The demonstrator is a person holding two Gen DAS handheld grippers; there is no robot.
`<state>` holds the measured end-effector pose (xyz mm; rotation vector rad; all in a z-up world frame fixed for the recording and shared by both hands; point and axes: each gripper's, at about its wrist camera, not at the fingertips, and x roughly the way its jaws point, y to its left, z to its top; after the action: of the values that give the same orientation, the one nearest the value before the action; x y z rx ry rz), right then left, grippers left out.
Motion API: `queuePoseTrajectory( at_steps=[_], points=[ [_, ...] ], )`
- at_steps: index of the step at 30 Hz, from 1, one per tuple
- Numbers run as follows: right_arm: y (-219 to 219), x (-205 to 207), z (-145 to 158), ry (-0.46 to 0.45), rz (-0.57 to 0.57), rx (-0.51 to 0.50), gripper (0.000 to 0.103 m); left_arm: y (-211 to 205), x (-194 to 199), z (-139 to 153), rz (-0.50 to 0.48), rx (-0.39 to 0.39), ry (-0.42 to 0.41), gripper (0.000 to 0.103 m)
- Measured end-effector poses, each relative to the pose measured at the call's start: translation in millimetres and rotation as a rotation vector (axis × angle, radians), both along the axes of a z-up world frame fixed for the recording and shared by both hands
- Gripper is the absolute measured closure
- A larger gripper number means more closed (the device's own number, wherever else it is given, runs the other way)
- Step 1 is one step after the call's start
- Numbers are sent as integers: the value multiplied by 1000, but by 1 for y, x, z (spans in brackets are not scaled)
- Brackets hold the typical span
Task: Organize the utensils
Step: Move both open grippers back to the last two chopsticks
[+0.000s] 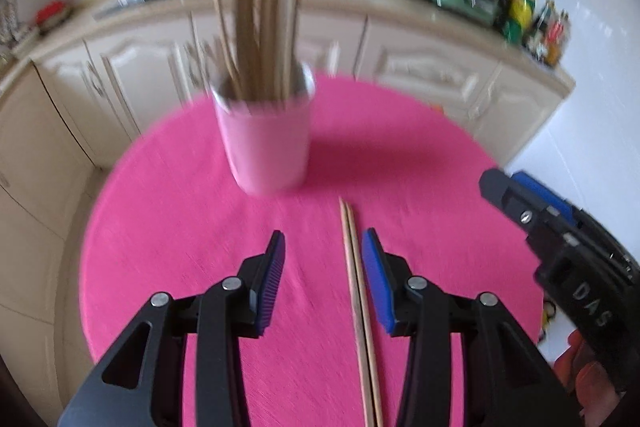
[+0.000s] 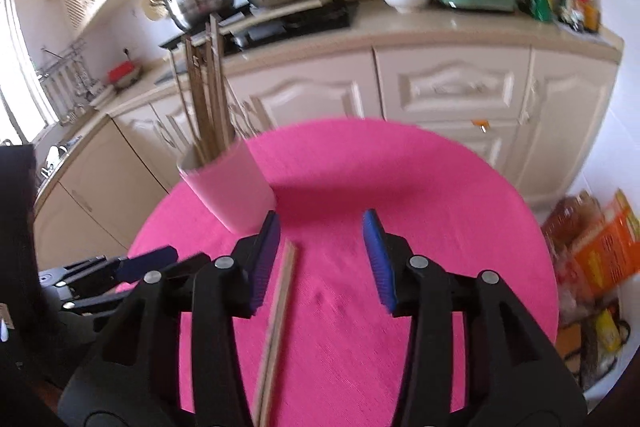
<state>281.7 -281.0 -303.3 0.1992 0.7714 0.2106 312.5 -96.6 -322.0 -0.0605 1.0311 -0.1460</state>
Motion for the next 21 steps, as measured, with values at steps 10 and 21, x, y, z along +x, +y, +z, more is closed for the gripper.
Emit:
queuePoseTrajectory(
  at_steps=[10,21],
  points=[
    [-11,-9,-41,129,-16,-2,60,-14,-4,-65,-38,24,205,63],
    [-8,-5,-49,165,4,3,60,-18,4,-79,-47,59,223,63]
  ],
)
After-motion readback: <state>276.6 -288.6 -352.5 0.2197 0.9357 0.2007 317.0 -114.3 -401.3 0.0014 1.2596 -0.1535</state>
